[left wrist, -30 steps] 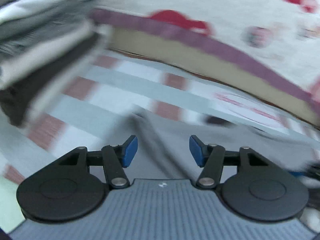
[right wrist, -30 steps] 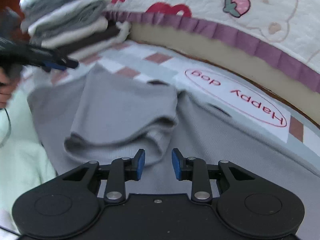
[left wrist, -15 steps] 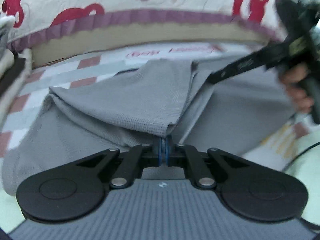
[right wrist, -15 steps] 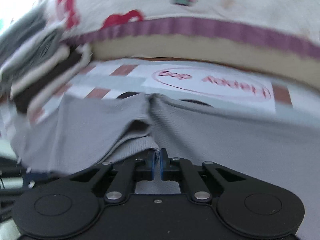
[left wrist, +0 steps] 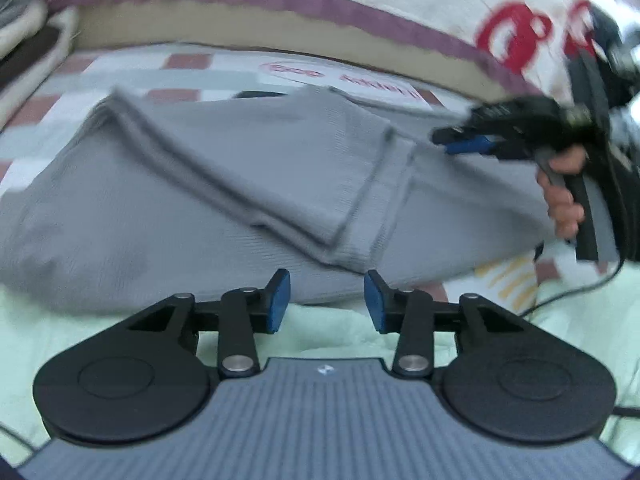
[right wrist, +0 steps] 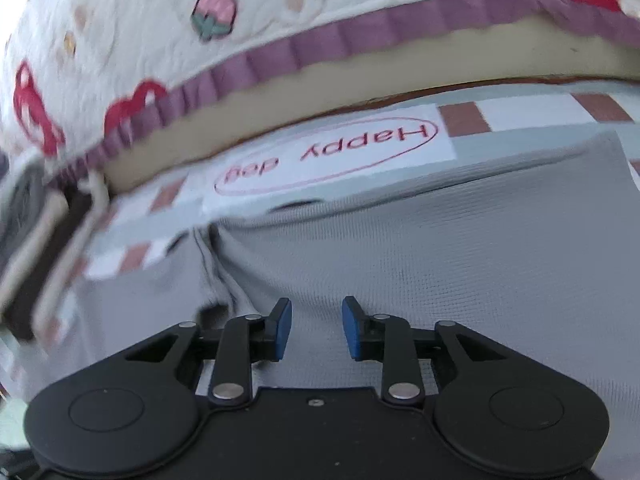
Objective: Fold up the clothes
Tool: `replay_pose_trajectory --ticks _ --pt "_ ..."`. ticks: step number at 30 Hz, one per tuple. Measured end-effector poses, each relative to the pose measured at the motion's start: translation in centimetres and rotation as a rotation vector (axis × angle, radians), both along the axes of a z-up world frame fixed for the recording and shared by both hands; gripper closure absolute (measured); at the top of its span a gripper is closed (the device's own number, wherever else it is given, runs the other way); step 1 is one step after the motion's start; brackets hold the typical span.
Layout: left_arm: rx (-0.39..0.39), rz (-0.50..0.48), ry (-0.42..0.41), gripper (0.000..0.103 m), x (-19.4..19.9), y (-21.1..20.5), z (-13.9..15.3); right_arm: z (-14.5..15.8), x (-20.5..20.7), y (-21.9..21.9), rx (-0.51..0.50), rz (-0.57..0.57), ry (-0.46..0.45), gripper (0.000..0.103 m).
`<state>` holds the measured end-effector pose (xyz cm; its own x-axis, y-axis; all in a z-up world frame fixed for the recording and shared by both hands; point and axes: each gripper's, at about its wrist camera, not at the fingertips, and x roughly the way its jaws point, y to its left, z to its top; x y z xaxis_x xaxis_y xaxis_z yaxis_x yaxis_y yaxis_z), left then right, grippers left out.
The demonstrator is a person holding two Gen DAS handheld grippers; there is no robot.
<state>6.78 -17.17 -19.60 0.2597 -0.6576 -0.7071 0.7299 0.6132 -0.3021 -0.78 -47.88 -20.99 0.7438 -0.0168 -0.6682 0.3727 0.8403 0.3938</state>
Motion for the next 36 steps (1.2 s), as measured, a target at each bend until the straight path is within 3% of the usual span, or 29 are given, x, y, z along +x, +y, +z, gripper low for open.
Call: replay_pose_trajectory --ticks 3,6,9,12,15,18,19,20,23,25,31,33,36 --pt "0.026 0.155 0.002 0.055 1.2 2.8 0.5 0.5 -0.2 0.1 0.012 -0.022 -0.014 0.068" --pt "0.041 0.388 0.016 0.054 2.5 6.4 -0.1 1.1 -0.2 0.5 0.012 -0.033 -0.024 0.068" --pt "0.017 0.66 0.068 0.055 4.1 10.6 -1.2 1.7 1.2 4.0 -0.127 0.091 0.002 0.068" --pt "-0.138 0.781 0.21 0.054 5.0 13.1 -3.1 2.1 2.5 7.4 -0.258 0.217 0.021 0.067" --pt "-0.172 0.771 0.182 0.053 5.1 12.2 -3.2 2.3 3.1 10.1 -0.332 0.331 0.008 0.059" --pt "-0.092 0.76 -0.077 0.058 4.0 9.8 -2.4 2.0 3.3 11.4 -0.343 0.387 -0.009 0.059" --pt "-0.073 0.718 -0.122 0.07 3.9 9.0 -2.4 1.9 3.4 11.8 -0.345 0.403 -0.012 0.059" --pt "-0.062 0.683 -0.143 0.097 3.9 8.3 -2.5 1.7 3.5 12.1 -0.348 0.422 -0.01 0.059" --pt "-0.066 0.704 -0.146 0.097 4.2 8.4 -2.3 1.7 3.4 13.1 -0.353 0.488 -0.017 0.057" --pt "-0.086 0.744 -0.126 0.097 4.3 9.2 -1.8 1.7 3.2 14.0 -0.359 0.541 -0.021 0.039" --pt "-0.17 0.781 0.108 0.094 5.8 11.2 -2.8 0.5 3.2 15.7 -0.366 0.619 0.021 0.039" --pt "-0.179 0.819 0.169 0.086 5.9 12.1 -3.3 0.0 3.3 16.1 -0.362 0.643 0.041 0.039" --pt "-0.112 0.808 0.077 0.078 5.4 11.7 -2.3 -0.8 3.5 16.7 -0.335 0.685 0.104 0.037"
